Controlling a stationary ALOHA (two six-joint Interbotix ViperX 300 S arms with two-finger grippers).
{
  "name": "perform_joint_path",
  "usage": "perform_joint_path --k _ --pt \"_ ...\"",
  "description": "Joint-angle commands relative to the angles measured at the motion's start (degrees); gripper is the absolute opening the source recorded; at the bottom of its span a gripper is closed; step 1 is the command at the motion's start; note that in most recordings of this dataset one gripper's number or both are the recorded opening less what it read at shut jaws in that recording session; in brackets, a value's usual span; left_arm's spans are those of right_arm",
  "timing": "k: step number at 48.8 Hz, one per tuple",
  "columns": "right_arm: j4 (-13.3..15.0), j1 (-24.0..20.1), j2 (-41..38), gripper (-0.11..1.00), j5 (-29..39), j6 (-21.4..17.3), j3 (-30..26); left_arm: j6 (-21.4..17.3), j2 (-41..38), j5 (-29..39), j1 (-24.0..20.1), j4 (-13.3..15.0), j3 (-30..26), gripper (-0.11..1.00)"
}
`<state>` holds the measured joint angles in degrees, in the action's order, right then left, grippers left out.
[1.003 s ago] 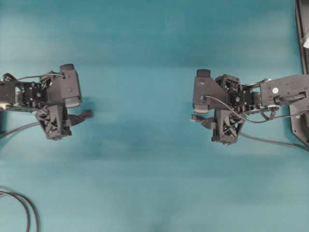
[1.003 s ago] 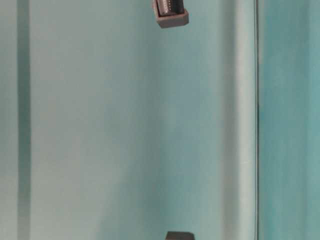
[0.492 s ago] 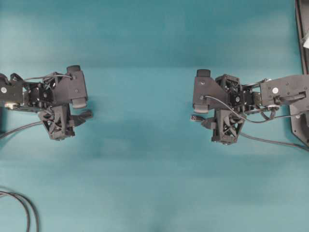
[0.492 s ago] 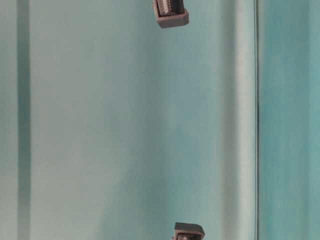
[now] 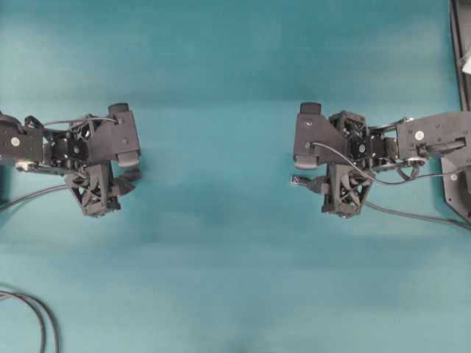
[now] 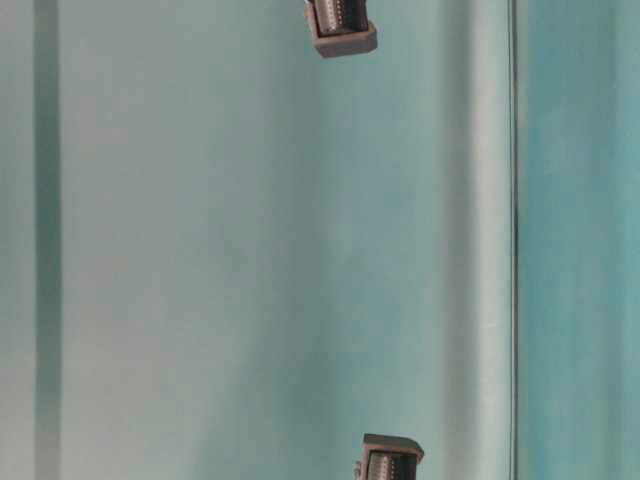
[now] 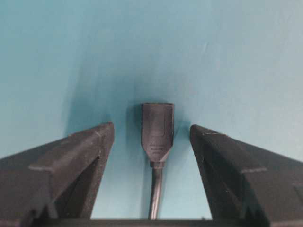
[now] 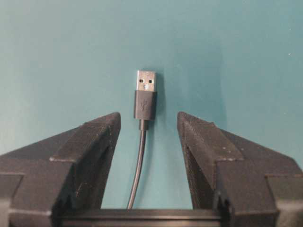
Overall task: Insert the USB using both arms.
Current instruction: 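Close left gripper on female USB socket, right gripper on USB-A plug, then tighten both grippers on the connectors and settle the grasps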
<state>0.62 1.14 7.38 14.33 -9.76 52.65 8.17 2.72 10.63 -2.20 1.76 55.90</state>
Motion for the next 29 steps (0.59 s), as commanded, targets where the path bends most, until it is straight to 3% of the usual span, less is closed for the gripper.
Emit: perform_joint_path --k 1,18,29 --pt "0.09 0.09 0.35 0.54 -0.18 0.00 -1.23 0.88 -0.79 -0.53 0.62 0.09 -0.62 0.83" --pt "0.09 0.09 0.18 0.55 -0.35 0.18 -1.23 0.88 -0.79 -0.35 1.32 0.18 -0.62 0.57" --pt "0.09 -0.44 -3.08 0.55 -0.53 0.00 -2.11 0.88 -0.79 -0.35 2.20 0.18 -0.88 0.53"
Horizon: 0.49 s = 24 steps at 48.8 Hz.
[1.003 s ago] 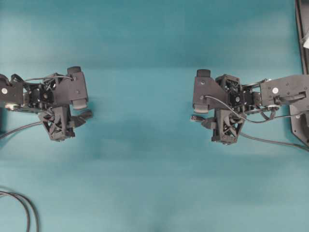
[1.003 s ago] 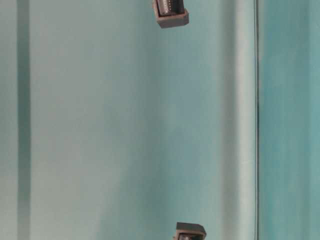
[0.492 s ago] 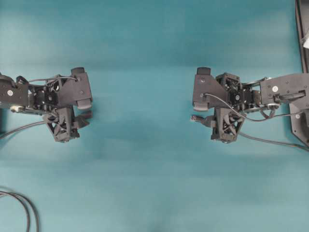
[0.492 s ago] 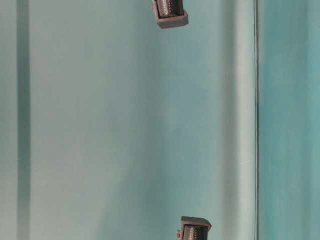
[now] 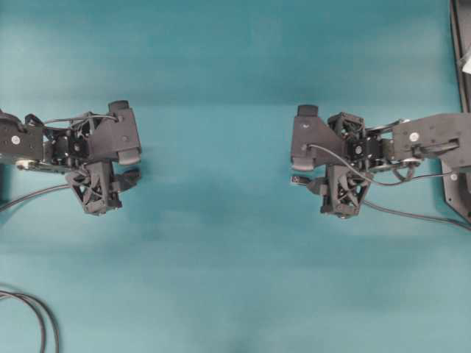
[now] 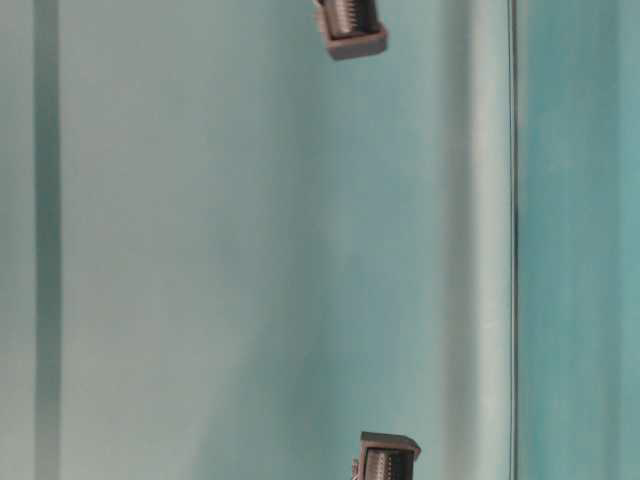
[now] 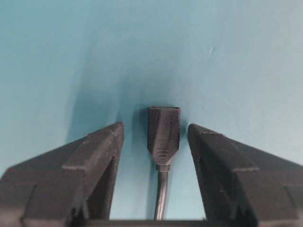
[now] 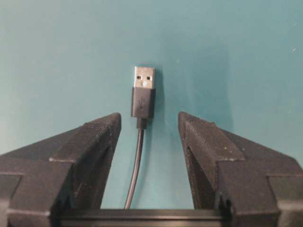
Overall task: Insert the USB using both arms.
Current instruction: 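Tighten both grippers on the connectors and settle the grasps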
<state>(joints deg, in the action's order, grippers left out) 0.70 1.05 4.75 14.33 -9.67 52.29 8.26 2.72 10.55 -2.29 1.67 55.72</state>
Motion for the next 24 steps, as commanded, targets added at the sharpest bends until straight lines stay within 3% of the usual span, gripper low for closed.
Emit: perform_joint_path --k 1,24 --pt "0.00 -0.35 -0.88 0.55 -0.53 -0.09 -1.85 0.79 -0.79 -0.26 2.37 0.18 -0.70 0.53" --pt "0.09 -0.53 -4.83 0.54 -0.53 -0.09 -3.25 0.53 -0.79 -0.26 3.34 0.26 -0.70 0.53"
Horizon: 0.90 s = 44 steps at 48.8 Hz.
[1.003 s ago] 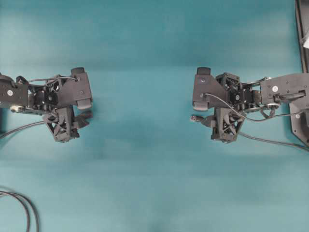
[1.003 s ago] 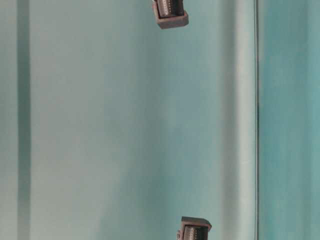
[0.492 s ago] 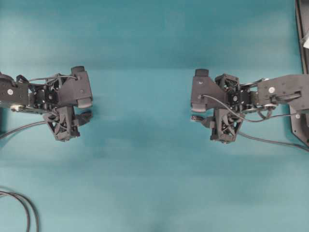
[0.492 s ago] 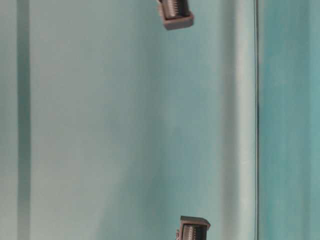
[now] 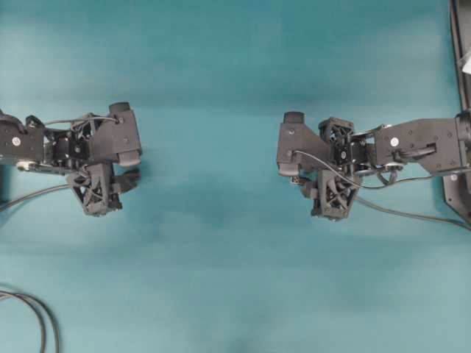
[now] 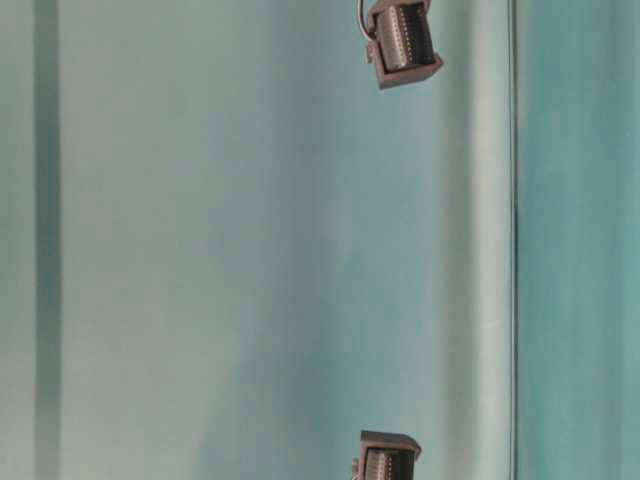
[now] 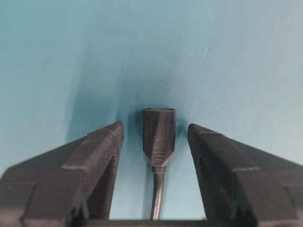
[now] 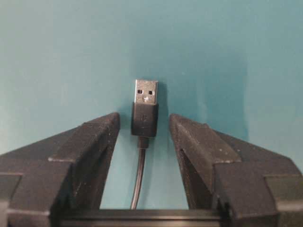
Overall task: Insert the USB using both arms.
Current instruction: 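Tighten both grippers on the connectors and settle the grasps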
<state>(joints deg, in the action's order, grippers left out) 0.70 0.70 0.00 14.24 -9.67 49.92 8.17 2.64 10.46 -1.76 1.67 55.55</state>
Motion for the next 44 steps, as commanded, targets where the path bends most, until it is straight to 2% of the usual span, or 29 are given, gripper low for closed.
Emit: perform_joint_path --k 1,15,25,36,44 --pt "0.00 -0.18 -0.26 0.54 -0.53 -0.09 -0.88 0.62 -0.70 -0.18 2.90 0.26 -0.53 0.53" --pt "0.00 -0.35 -2.64 0.53 -0.44 -0.09 -0.97 0.53 -0.70 -0.18 2.99 0.26 -0.44 0.53" --pt "0.00 -0.70 -2.72 0.36 0.18 0.00 -0.70 0.53 -0.70 -0.18 3.25 0.18 -0.44 0.53" --pt "0.00 -1.05 -2.72 0.27 2.20 0.18 -0.97 0.44 -0.70 -0.18 3.60 0.18 -0.26 0.53" --pt "0.09 -1.14 -2.72 0.27 2.72 0.26 -0.97 0.44 -0.62 -0.18 3.78 0.26 -0.18 0.53"
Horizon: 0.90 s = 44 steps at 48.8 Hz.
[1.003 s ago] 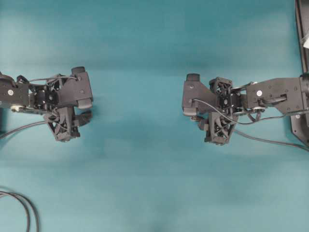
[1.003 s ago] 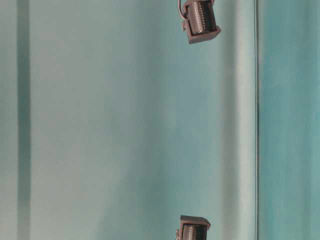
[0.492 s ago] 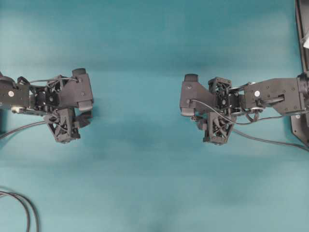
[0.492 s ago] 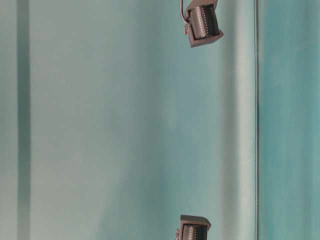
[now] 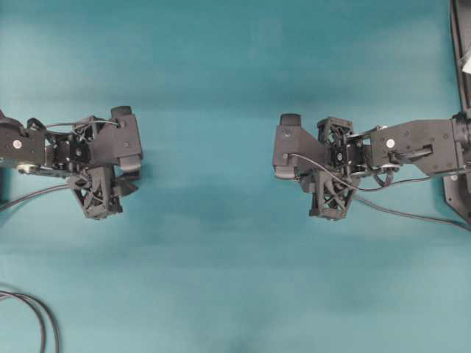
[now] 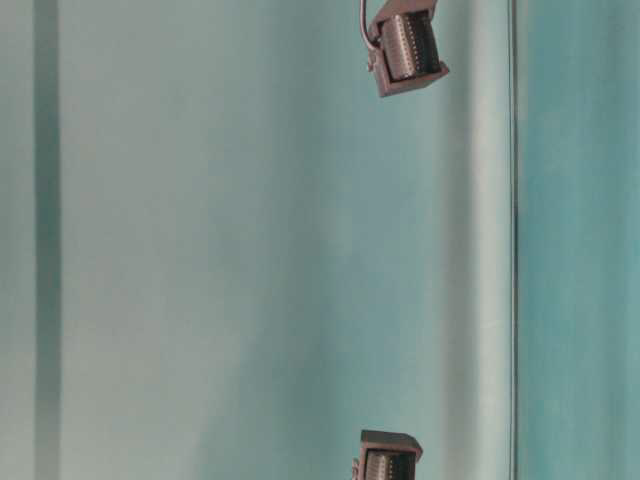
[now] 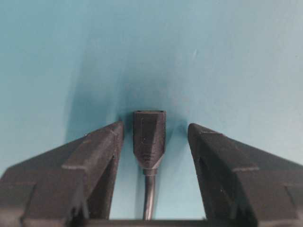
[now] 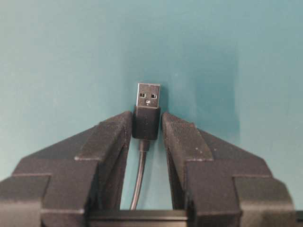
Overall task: Insert the USB using both arms.
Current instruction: 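Tighten both grippers on the connectors and settle the grasps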
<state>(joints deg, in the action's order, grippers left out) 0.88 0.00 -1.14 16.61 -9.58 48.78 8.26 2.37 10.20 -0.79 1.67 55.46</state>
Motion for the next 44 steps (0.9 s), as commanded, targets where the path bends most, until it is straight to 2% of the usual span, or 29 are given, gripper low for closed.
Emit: perform_joint_path --k 1,15,20,34,44 --pt "-0.18 -0.53 -1.58 0.27 0.35 0.18 0.18 0.35 -0.35 0.09 2.90 0.18 -0.09 0.53" --pt "2.46 -0.97 0.09 0.25 0.97 -0.18 -0.44 0.35 0.00 0.09 3.34 0.18 0.00 0.53" --pt "2.55 -0.97 0.97 0.21 2.29 -0.18 -0.70 0.35 0.00 0.09 3.34 0.18 0.00 0.53" --pt "2.55 -1.05 4.22 0.21 4.75 -0.18 -1.49 -0.62 0.00 1.14 3.08 -0.35 0.35 0.53" --pt "2.55 -1.32 5.10 0.21 4.75 -0.18 -1.58 -3.16 0.09 3.87 2.64 -0.35 0.26 0.26"
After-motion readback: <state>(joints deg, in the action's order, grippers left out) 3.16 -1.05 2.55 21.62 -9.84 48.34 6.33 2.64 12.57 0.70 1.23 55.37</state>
